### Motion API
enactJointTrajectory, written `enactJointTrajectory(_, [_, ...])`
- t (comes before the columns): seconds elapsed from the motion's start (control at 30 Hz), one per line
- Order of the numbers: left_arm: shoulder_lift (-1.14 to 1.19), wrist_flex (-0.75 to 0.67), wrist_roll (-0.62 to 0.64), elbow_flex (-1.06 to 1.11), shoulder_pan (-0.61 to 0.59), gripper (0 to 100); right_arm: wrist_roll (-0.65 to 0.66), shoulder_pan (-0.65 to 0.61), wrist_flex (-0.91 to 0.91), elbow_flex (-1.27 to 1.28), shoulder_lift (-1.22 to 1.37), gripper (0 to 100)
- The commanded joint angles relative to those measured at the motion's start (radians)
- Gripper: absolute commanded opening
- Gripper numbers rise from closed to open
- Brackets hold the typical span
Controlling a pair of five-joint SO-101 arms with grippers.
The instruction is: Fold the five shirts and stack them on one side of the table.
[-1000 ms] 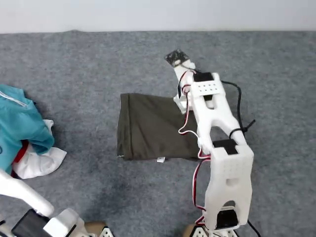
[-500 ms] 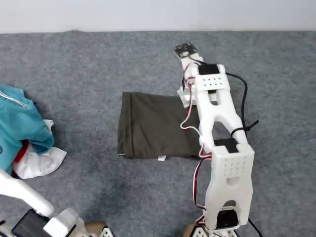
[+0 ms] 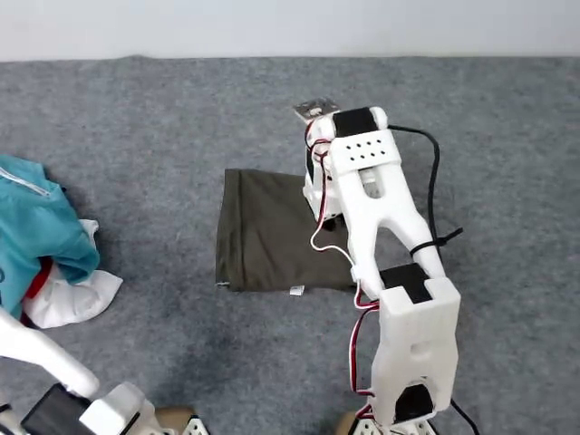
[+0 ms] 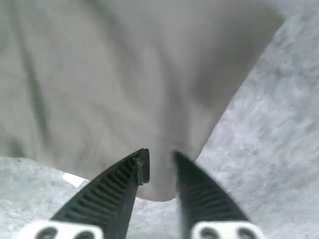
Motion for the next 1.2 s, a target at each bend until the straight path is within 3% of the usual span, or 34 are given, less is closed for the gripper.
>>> enactJointTrajectory(0.0, [-0.048, 0.023, -0.032, 0.008, 0.000, 1, -0.172, -0.005, 0.041, 0.034, -0.053, 23.6])
enactJointTrajectory(0.13, [-0.048, 0.023, -0.031, -0.013, 0.000, 1, -0.233, -0.007, 0.025, 0.103, -0.051, 30.8])
enactJointTrajectory(0.7, [-0.049, 0.023, -0.029, -0.028, -0.002, 1, -0.233, -0.024, -0.392, 0.514, -0.050, 29.9])
enactJointTrajectory(0.97, [-0.049, 0.023, -0.029, -0.028, -0.002, 1, -0.183, -0.053, -0.372, 0.511, 0.004, 0.2])
enactJointTrajectory(1.17, [-0.049, 0.025, -0.029, -0.028, -0.002, 1, -0.150, 0.016, -0.314, 0.511, -0.036, 0.9])
